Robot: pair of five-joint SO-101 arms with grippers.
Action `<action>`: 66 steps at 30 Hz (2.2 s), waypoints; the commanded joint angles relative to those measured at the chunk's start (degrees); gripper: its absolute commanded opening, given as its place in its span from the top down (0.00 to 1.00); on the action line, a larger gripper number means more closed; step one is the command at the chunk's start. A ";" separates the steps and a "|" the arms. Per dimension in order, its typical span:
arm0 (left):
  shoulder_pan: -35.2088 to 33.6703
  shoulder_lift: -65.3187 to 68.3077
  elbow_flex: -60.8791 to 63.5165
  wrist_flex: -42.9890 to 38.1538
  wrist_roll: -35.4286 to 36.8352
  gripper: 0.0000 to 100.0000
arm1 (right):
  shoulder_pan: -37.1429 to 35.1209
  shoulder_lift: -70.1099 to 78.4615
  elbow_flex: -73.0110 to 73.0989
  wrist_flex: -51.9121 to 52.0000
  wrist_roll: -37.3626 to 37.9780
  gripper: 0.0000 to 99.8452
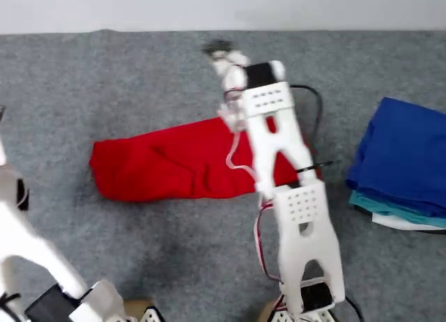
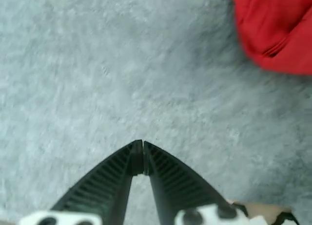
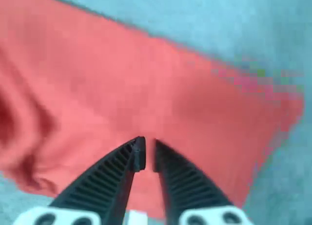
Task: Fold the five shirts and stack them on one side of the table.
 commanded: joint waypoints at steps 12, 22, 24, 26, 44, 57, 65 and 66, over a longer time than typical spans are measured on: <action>-6.95 -2.55 -1.80 2.46 -2.37 0.99 | 6.37 -0.66 3.16 -2.51 -11.87 0.71; -6.77 -2.64 -1.80 2.46 -2.20 0.99 | 10.59 2.33 3.16 -5.23 -11.52 0.71; -6.77 -2.64 -1.80 2.46 -2.20 0.99 | 9.63 3.65 3.16 -5.32 -11.69 0.71; -6.77 -2.64 -1.71 2.46 -2.11 0.99 | 8.57 4.53 3.16 -5.14 -11.96 0.71; -6.86 -2.64 -1.63 2.90 -2.11 0.99 | 8.22 9.71 3.08 -5.32 -11.60 0.97; -6.68 -2.55 -1.63 2.81 -2.11 0.99 | 16.66 4.09 -6.15 2.24 -0.18 0.99; -6.68 -2.37 -1.54 2.81 -2.11 0.99 | 21.41 -0.04 -7.21 2.33 9.58 0.99; -6.68 -2.37 -1.54 2.81 -2.11 0.99 | 21.23 -0.92 -7.03 2.42 9.58 0.99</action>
